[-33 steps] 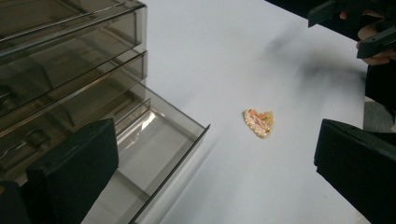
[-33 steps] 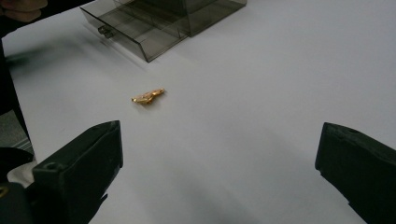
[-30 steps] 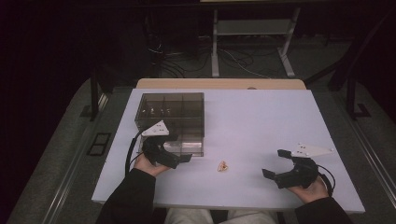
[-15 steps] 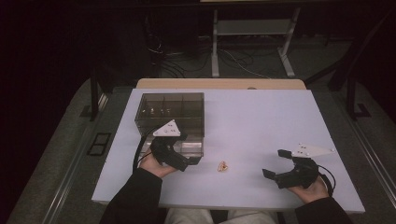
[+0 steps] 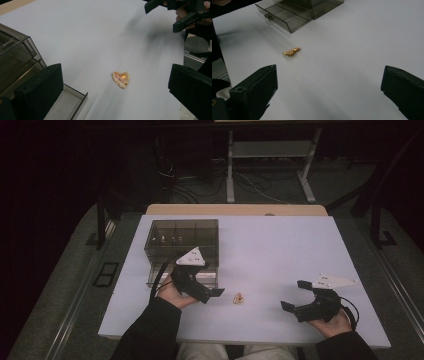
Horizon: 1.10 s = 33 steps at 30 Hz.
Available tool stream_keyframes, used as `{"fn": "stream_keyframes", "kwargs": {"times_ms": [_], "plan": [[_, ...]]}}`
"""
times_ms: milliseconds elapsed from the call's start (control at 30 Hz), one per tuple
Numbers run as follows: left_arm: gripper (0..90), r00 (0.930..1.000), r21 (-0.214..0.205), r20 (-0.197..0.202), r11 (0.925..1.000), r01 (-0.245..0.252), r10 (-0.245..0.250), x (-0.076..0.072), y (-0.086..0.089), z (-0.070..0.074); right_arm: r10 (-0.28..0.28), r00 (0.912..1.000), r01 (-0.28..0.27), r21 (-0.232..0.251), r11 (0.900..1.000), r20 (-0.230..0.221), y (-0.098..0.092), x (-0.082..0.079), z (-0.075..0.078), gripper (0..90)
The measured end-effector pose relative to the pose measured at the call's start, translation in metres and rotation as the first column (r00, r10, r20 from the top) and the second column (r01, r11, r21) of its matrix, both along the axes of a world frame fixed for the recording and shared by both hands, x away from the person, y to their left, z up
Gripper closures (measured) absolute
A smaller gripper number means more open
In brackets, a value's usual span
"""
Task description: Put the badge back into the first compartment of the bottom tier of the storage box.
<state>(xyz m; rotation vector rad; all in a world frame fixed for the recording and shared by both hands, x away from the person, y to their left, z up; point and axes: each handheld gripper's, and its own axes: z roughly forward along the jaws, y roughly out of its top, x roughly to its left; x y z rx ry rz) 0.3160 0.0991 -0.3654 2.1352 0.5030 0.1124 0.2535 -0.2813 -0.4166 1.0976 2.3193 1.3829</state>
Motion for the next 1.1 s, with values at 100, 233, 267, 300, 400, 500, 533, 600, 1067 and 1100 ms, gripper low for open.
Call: {"fn": "stream_keyframes", "kwargs": {"times_ms": [100, 233, 267, 300, 400, 500, 533, 600, 1067, 1100], "plan": [[0.0, 0.9999, 0.012, -0.005, 0.9999, 0.012, -0.012, 0.001, -0.005, -0.002, 0.001, 1.0000, -0.001, 0.000, 1.0000, 0.000, 0.000, 0.000, 0.000, 0.5], [0.0, 0.9996, 0.035, -0.011, 0.9990, 0.026, -0.026, 0.002, -0.013, -0.006, 0.001, 1.0000, -0.001, 0.001, 1.0000, -0.002, 0.000, 0.000, 0.000, 0.5], [0.0, 0.9995, 0.039, -0.011, 0.9988, 0.031, -0.031, 0.002, -0.014, -0.007, 0.001, 1.0000, -0.001, 0.001, 1.0000, -0.001, 0.000, 0.000, 0.000, 0.5], [0.0, 0.9993, 0.042, -0.013, 0.9985, 0.034, -0.034, 0.002, -0.016, -0.008, 0.001, 1.0000, -0.001, 0.001, 1.0000, -0.001, 0.000, 0.000, 0.000, 0.5], [0.0, 0.9990, 0.054, -0.014, 0.9976, 0.043, -0.042, 0.003, -0.020, -0.010, 0.002, 1.0000, -0.002, 0.001, 1.0000, -0.001, 0.000, 0.000, 0.000, 0.5], [0.0, 0.9985, 0.065, -0.015, 0.9965, 0.053, -0.052, 0.004, -0.024, -0.012, 0.005, 1.0000, -0.005, 0.000, 1.0000, -0.001, 0.000, 0.000, 0.000, 0.5], [0.0, 0.9983, 0.068, -0.016, 0.9961, 0.056, -0.055, 0.004, -0.025, -0.013, 0.005, 1.0000, -0.005, 0.000, 1.0000, -0.001, 0.000, 0.000, 0.000, 0.5], [0.3, 0.9980, 0.075, -0.014, 0.9953, 0.062, -0.061, 0.004, -0.028, -0.015, 0.005, 1.0000, -0.005, 0.000, 1.0000, -0.002, 0.000, 0.000, 0.000, 0.5], [0.3, 0.9954, 0.118, -0.040, 0.9887, 0.092, -0.087, 0.008, -0.044, -0.030, 0.009, 1.0000, -0.009, -0.003, 1.0000, -0.002, 0.001, 0.000, -0.001, 0.5], [0.4, 0.9949, 0.119, -0.042, 0.9882, 0.096, -0.092, 0.008, -0.045, -0.032, 0.009, 1.0000, -0.009, -0.003, 1.0000, -0.002, 0.001, 0.000, -0.001, 0.5]]}}
